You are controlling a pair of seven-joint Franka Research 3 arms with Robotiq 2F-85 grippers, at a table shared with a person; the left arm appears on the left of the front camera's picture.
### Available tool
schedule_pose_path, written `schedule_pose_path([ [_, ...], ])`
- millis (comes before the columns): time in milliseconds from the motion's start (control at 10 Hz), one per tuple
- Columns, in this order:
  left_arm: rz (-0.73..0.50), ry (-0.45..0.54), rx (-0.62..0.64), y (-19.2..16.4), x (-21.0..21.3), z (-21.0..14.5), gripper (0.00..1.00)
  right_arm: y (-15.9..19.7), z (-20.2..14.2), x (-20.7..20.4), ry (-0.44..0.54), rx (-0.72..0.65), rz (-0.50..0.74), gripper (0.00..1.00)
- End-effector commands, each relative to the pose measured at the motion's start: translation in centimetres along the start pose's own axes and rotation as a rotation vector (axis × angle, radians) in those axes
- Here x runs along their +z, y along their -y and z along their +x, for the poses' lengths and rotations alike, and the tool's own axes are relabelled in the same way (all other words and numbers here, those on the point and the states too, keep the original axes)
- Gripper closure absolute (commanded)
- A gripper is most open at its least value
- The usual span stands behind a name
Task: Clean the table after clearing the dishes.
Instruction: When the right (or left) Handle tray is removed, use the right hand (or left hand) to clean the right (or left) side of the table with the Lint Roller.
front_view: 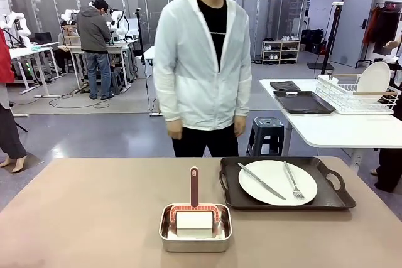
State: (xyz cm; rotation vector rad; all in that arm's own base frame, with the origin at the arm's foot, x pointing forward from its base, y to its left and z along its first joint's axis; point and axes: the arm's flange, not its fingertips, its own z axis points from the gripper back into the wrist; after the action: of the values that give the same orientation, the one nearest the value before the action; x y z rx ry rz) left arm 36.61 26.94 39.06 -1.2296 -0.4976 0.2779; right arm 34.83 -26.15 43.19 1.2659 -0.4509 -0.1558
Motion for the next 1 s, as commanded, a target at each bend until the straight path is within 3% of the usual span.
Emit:
schedule_pose_path([
  [0,-0.001,0.000,0.012,0.46,0.21,-0.15,0.00,-0.25,-0.19,0.10,-0.002,0.003,0.009,0.00],
  [900,-0.001,0.000,0.012,0.46,0.21,-0.15,0.00,-0.25,-0.19,0.10,-0.002,0.003,0.009,0.00],
])
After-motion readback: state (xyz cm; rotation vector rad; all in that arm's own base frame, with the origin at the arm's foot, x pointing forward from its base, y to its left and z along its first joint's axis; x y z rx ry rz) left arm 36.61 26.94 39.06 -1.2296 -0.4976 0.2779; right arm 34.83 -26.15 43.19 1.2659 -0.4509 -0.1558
